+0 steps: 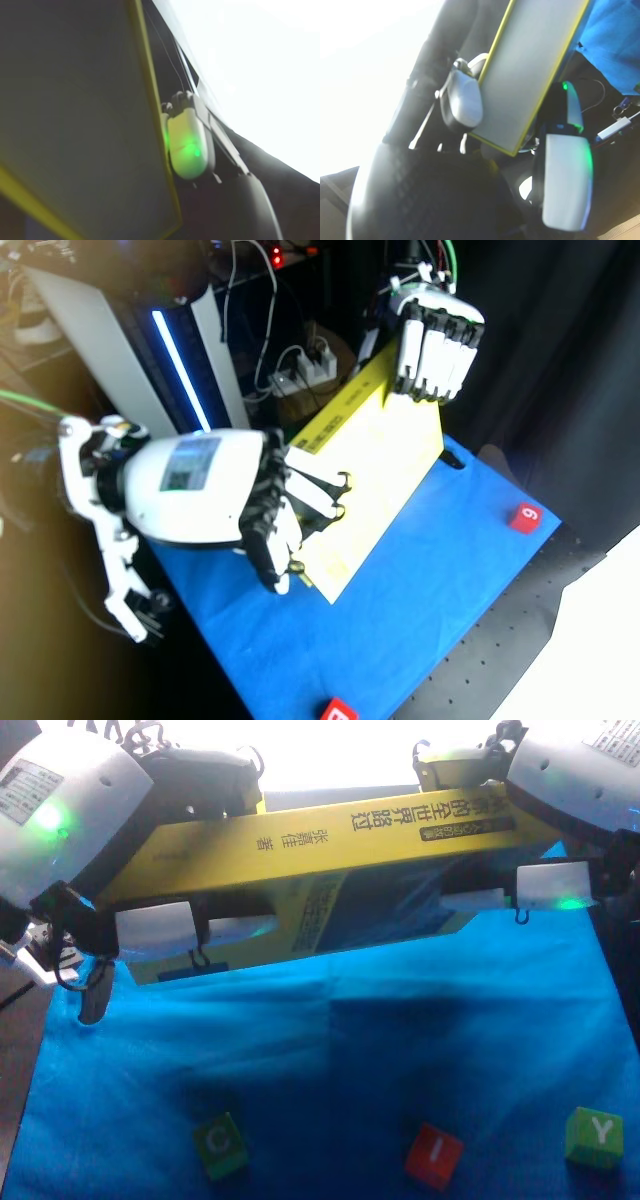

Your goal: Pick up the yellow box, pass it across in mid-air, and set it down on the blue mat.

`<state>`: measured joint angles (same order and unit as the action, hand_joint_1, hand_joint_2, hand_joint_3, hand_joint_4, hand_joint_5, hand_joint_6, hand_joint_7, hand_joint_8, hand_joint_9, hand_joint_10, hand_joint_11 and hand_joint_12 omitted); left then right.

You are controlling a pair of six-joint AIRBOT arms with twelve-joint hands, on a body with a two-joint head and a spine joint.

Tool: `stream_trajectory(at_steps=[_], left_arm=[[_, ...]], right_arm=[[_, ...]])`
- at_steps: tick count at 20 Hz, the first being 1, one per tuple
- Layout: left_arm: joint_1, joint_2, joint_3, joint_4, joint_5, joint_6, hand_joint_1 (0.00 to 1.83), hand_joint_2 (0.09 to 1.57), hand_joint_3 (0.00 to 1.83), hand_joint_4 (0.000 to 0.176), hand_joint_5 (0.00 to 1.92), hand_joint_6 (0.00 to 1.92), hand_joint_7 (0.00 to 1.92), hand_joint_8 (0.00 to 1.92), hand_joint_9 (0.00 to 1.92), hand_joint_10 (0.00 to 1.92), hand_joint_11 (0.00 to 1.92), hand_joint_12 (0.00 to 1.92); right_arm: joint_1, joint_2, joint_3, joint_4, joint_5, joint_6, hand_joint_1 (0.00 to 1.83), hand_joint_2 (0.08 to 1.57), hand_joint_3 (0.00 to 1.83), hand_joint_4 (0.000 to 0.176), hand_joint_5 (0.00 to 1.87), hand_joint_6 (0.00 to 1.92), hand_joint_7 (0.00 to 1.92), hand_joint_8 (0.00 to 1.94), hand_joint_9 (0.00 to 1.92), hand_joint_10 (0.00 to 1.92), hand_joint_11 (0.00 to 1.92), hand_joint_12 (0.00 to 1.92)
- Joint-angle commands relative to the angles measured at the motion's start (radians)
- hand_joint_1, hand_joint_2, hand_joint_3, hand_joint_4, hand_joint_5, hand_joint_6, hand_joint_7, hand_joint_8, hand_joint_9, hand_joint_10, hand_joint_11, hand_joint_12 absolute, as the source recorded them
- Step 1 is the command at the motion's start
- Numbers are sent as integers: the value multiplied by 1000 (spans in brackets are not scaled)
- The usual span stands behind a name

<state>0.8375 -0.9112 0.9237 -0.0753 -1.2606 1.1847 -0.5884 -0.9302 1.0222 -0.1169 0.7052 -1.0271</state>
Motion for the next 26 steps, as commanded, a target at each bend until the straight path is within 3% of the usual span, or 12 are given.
stream_trajectory(at_steps=[1,3,5,6,7,8,11,14,17,18,20,26], left_arm=[[-11,7,-4,-21,-187,-48,449,1085,0,113,47,76,57,76,60,76,63,76],[-2,11,-6,-33,-192,-48,418,1064,0,122,1,2,1,2,1,2,2,2],[6,15,-6,-46,-197,-48,441,1055,0,108,0,0,0,0,0,0,0,0],[9,18,-6,-50,-198,-48,485,1040,0,143,0,0,0,0,0,0,0,0],[14,22,-6,-56,-200,-48,496,1042,0,148,0,0,0,0,0,0,0,0],[24,29,-7,-70,-206,-48,496,1043,0,118,0,0,0,0,0,0,0,0],[59,53,-11,-126,-227,-48,515,1066,0,90,0,0,0,0,0,0,0,0],[93,79,-13,-192,-234,-48,504,1101,13,90,0,0,0,0,0,0,0,0],[129,99,-21,-239,-264,-48,525,1112,9,125,0,0,0,0,0,0,0,0],[140,103,-25,-252,-275,-48,525,1112,9,125,0,0,0,0,0,0,0,0],[158,112,-31,-273,-294,-47,475,1109,6,175,0,0,0,0,0,0,0,0],[176,119,-34,-311,-308,-47,449,1143,12,171,0,0,0,0,0,0,0,0]], right_arm=[[15,6,13,42,94,-23,1454,1210,22,0,1179,1921,1375,1941,1498,1921,1596,1921],[15,6,11,44,98,-23,1420,1215,26,0,1149,1921,1349,1941,1479,1921,1584,1921],[15,10,9,47,101,-23,1412,1208,23,0,1144,1921,1334,1941,1456,1921,1565,1921],[15,12,9,48,103,-23,1434,1201,21,0,1153,1921,1341,1941,1462,1921,1570,1921],[15,16,7,49,104,-23,1428,1203,24,0,1170,1921,1358,1941,1479,1921,1578,1921],[15,25,2,50,105,-23,1420,1200,24,0,1215,1921,1374,1941,1489,1921,1580,1921],[15,54,-25,58,127,-23,1389,1209,36,0,1175,1921,1295,1941,1399,1921,1482,1921],[15,124,-66,67,167,-23,1456,1188,31,0,1202,1921,1381,1941,1498,1921,1571,1921],[15,189,-101,77,186,-23,1544,1164,22,0,1260,1921,1474,1941,1599,1921,1672,1921],[7,203,-109,90,194,-23,1544,1164,22,0,1260,1921,1474,1941,1599,1921,1672,1921],[-45,224,-120,136,219,-23,1560,1165,33,0,1190,1921,1408,1941,1518,1921,1592,1921],[-271,245,-133,349,304,-23,1596,1133,10,0,1167,1921,1356,1941,1440,1921,1512,1921]])
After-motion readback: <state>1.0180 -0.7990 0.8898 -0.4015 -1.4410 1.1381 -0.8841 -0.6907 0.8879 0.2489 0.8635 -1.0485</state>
